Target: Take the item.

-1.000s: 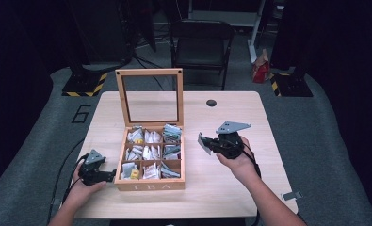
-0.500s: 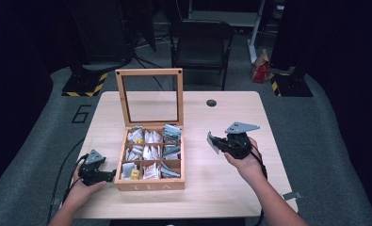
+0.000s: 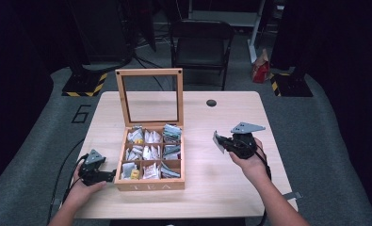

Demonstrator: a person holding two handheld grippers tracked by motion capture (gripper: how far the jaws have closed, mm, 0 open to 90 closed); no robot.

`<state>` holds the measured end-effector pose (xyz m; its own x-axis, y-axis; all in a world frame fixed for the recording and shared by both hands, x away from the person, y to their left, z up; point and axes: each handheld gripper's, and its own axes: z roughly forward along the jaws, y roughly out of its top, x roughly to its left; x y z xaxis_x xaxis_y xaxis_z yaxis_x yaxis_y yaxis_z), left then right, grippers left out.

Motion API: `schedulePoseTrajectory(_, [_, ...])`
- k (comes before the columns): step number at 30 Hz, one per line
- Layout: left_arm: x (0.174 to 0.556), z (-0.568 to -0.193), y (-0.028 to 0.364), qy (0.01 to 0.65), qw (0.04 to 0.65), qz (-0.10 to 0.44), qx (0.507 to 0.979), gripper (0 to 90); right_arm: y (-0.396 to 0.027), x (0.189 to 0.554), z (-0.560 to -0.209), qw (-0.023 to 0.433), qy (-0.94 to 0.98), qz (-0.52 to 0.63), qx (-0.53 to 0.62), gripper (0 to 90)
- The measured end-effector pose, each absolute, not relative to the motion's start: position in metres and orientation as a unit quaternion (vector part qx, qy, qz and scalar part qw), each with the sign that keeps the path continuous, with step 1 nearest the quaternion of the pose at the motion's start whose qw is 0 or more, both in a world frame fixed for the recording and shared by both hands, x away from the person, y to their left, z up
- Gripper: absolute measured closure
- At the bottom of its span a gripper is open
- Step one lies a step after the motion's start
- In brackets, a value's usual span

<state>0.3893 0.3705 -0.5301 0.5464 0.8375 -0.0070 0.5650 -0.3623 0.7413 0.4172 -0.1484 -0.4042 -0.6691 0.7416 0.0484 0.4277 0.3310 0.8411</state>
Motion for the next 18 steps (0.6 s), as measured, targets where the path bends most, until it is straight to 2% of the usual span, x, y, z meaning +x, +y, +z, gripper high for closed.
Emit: schedulePoseTrajectory(18, [0.389,-0.53,0.371,0.436,0.358,0.19,0.803,14.2,-0.16,0.414,-0.433,0.188,0.793,0.427,0.392,90.0])
